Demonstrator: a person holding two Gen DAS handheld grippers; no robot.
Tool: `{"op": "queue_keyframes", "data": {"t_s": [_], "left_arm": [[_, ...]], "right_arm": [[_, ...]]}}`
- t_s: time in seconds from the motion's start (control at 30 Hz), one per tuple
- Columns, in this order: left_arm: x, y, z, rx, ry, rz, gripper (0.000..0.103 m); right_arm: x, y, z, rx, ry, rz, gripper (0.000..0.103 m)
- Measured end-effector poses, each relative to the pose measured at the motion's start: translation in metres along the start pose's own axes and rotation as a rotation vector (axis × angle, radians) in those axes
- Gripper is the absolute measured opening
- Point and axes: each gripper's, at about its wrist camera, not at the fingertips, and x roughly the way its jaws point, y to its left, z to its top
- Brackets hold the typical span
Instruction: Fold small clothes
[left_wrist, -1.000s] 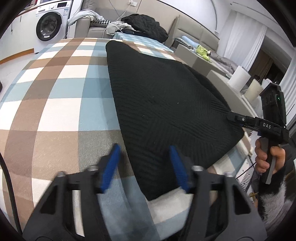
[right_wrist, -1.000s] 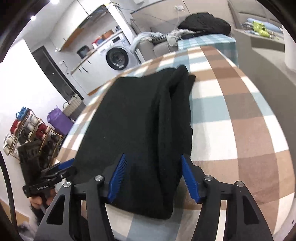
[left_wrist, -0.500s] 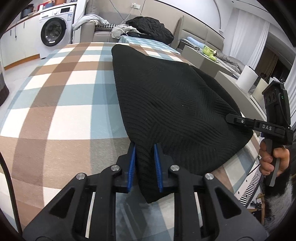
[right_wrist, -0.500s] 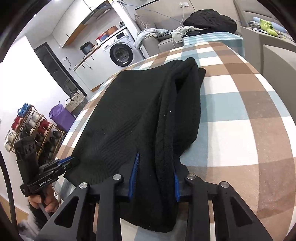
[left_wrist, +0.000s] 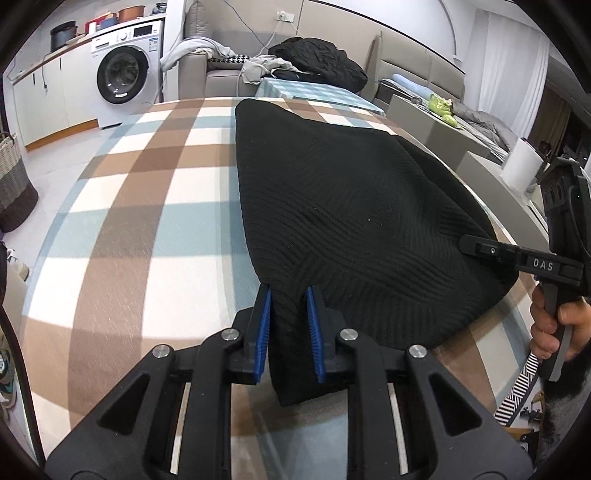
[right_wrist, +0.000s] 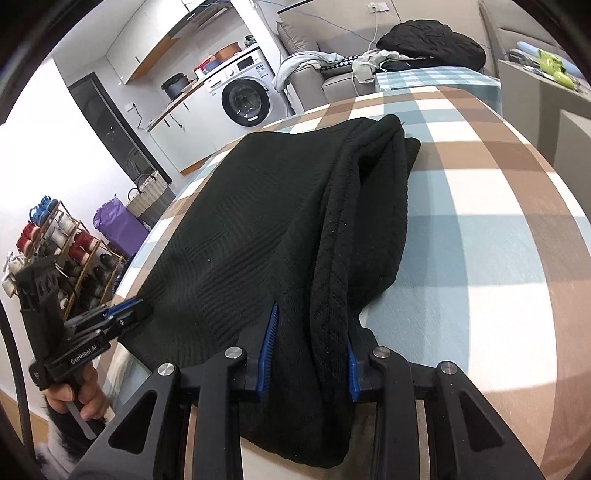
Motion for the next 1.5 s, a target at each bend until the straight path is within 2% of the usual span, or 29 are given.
{"op": "queue_keyframes", "data": {"t_s": [0.3, 0.37, 0.43, 0.5, 0.6, 0.67, 0.8, 0.83, 0.93, 1.1, 1.23, 1.37, 1.5], "left_arm": [[0.015, 0.010, 0.014, -0.013, 0.002, 0.033, 0.017], [0.014, 0.012, 0.012, -0.018, -0.003, 0.028, 0.017], [0.009, 0.014, 0.010, -0.028, -0.013, 0.027, 0.017], [0.002, 0.015, 0.008, -0.034, -0.033, 0.032, 0.020], [-0.017, 0.015, 0.005, -0.049, -0.098, 0.040, 0.045], [-0.030, 0.013, 0.002, -0.047, -0.151, 0.054, 0.078], [-0.059, 0.000, -0.012, 0.006, -0.264, 0.061, 0.095], [-0.064, -0.002, -0.014, 0.009, -0.272, 0.064, 0.103], [-0.081, -0.007, -0.025, 0.010, -0.329, 0.059, 0.103], [-0.089, -0.012, -0.035, 0.020, -0.379, 0.079, 0.103], [-0.083, -0.013, -0.037, 0.036, -0.369, 0.082, 0.103], [-0.079, -0.012, -0.040, 0.033, -0.356, 0.059, 0.103], [-0.077, -0.012, -0.041, 0.042, -0.359, 0.056, 0.102]], "right_arm": [[0.017, 0.010, 0.017, -0.041, -0.021, -0.071, 0.033], [0.015, 0.011, 0.016, -0.051, -0.023, -0.082, 0.043], [0.011, 0.013, 0.015, -0.077, -0.024, -0.103, 0.064], [0.004, 0.016, 0.012, -0.113, -0.044, -0.119, 0.076], [-0.017, 0.017, 0.007, -0.121, -0.118, -0.108, 0.095], [-0.029, 0.021, 0.003, -0.132, -0.157, -0.089, 0.101], [-0.057, 0.032, -0.009, -0.186, -0.284, -0.075, 0.103], [-0.062, 0.034, -0.013, -0.195, -0.307, -0.073, 0.103], [-0.072, 0.041, -0.024, -0.209, -0.352, -0.059, 0.103], [-0.078, 0.050, -0.044, -0.242, -0.400, -0.034, 0.103], [-0.073, 0.047, -0.052, -0.228, -0.440, -0.021, 0.103], [-0.069, 0.050, -0.053, -0.251, -0.443, -0.045, 0.103], [-0.067, 0.044, -0.053, -0.233, -0.442, -0.026, 0.103]]}}
